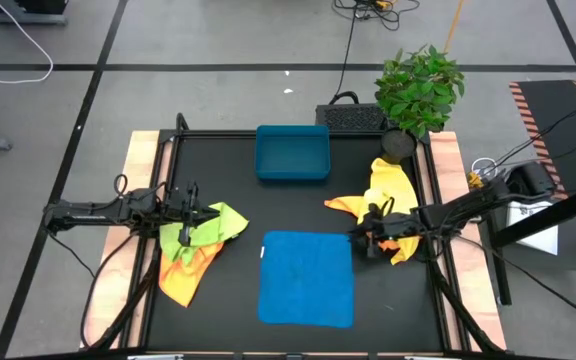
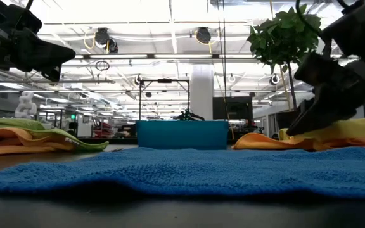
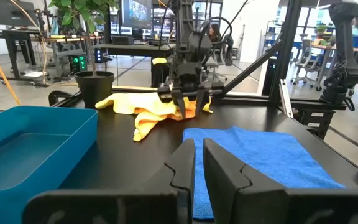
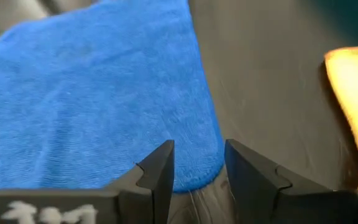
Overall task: Fold microfiber towels
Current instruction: Fold the blue microfiber cloth
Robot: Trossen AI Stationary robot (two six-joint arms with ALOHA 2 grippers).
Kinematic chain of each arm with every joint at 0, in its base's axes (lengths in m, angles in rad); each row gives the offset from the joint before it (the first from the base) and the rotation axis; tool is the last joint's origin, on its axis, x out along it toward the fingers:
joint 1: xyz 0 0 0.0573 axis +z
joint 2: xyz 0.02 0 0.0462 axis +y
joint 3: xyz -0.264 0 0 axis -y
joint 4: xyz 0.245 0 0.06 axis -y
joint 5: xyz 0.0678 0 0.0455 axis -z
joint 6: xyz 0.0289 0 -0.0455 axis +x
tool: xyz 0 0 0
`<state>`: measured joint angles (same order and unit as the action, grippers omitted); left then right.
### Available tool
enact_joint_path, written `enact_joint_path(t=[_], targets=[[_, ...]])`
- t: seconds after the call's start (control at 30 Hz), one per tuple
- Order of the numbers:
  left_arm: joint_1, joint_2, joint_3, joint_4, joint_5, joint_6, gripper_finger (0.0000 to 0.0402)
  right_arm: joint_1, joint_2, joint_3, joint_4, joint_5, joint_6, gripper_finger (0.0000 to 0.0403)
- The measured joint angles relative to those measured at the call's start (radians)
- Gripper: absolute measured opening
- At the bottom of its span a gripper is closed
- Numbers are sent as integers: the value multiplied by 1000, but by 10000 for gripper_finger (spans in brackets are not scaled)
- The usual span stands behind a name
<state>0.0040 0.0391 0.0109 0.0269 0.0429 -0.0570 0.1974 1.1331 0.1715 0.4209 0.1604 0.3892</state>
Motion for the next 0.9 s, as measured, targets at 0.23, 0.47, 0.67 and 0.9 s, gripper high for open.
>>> enact_joint_path(t=[0.23, 0.47, 0.67, 0.9], targets=[[0, 0, 0, 0, 0, 0, 35, 0, 144, 2, 91, 42, 48, 132], [0, 0, 0, 1, 0, -6, 35, 1, 270, 3, 172, 54, 63, 132], [0, 0, 0, 52, 0, -8, 35, 0, 323, 3, 237, 39, 44, 124], [0, 0, 0, 56, 0, -4, 35, 10, 334, 4, 224, 20, 59, 52]])
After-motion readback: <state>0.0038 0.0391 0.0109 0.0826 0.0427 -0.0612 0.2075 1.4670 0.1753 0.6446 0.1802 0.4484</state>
